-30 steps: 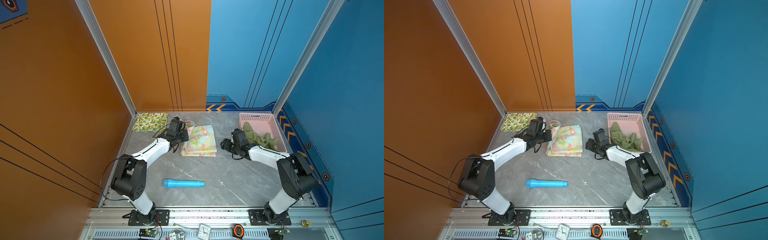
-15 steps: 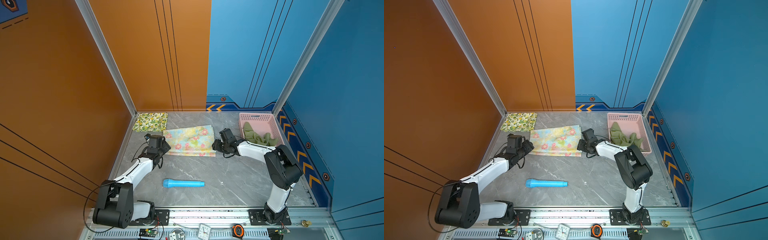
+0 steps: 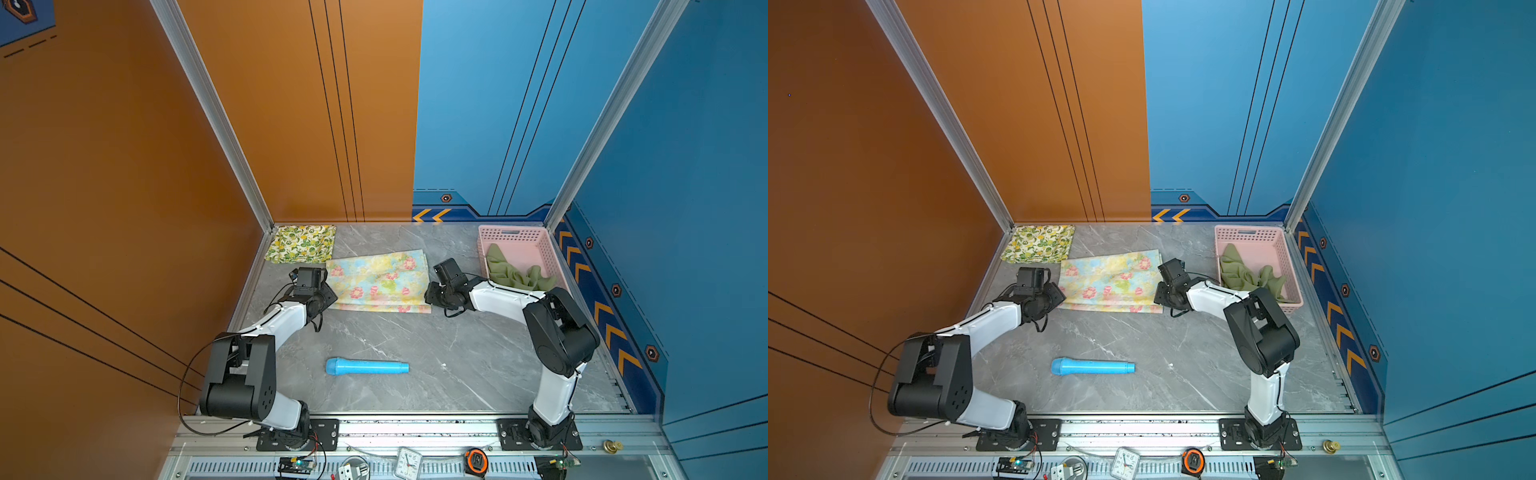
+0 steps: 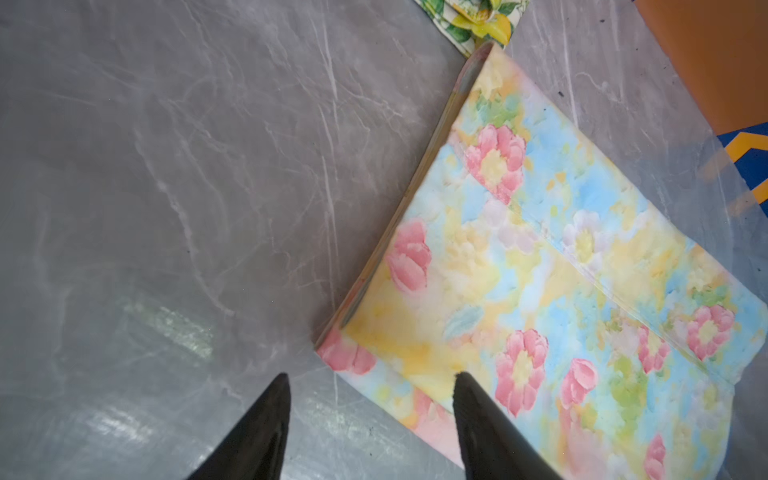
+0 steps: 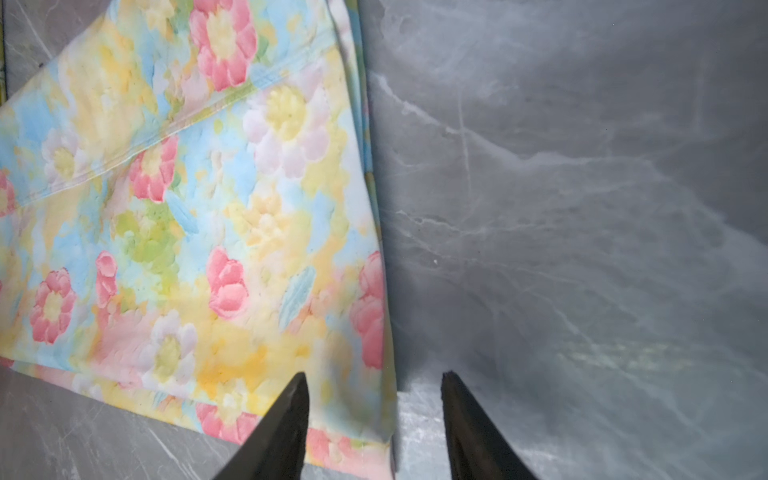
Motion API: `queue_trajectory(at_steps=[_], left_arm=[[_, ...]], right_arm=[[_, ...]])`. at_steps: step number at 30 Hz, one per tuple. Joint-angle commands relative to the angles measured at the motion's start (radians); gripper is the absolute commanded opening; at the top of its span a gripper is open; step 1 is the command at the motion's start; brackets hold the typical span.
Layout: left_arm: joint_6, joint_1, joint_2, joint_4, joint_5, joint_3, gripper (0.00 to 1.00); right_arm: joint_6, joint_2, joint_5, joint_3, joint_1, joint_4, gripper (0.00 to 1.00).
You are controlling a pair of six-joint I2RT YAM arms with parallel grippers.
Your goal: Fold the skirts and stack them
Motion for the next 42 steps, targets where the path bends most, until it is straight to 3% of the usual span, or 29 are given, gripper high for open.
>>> queue_trajectory(at_steps=[1, 7, 10, 12, 17, 33, 35, 39, 42], left_arm=[[0.025, 0.012, 0.039, -0.01, 0.047, 0.042, 0.59], [0.028, 0.015, 0.11, 0.018, 0.065, 0.081, 0.39], [0.034, 0.028, 0.136, 0.027, 0.084, 0.1, 0.07], [0.036, 0.039, 0.145, 0.025, 0.091, 0.118, 0.0], [0.047, 0.045, 0.142, 0.009, 0.097, 0.147, 0.0], [0.079, 0.071, 0.071, -0.111, 0.119, 0.161, 0.0], [0.078, 0.08, 0.083, -0.123, 0.143, 0.159, 0.29], [0.081, 0.087, 0.12, -0.143, 0.178, 0.167, 0.43], [0.087, 0.089, 0.148, -0.156, 0.197, 0.183, 0.43]], right_arm=[[0.004, 0.014, 0.025, 0.025, 0.009, -0.032, 0.49], [0.003, 0.029, 0.021, 0.035, 0.01, -0.03, 0.42], [0.003, 0.036, 0.018, 0.044, 0.006, -0.029, 0.29], [-0.001, 0.036, 0.019, 0.05, 0.005, -0.026, 0.22], [-0.005, 0.033, 0.023, 0.067, -0.001, -0.027, 0.01], [-0.013, -0.021, 0.031, 0.09, -0.003, -0.057, 0.0], [-0.012, -0.021, 0.031, 0.088, -0.001, -0.058, 0.0], [-0.011, -0.014, 0.026, 0.088, 0.002, -0.058, 0.0], [-0.014, -0.013, 0.025, 0.09, 0.002, -0.056, 0.0]])
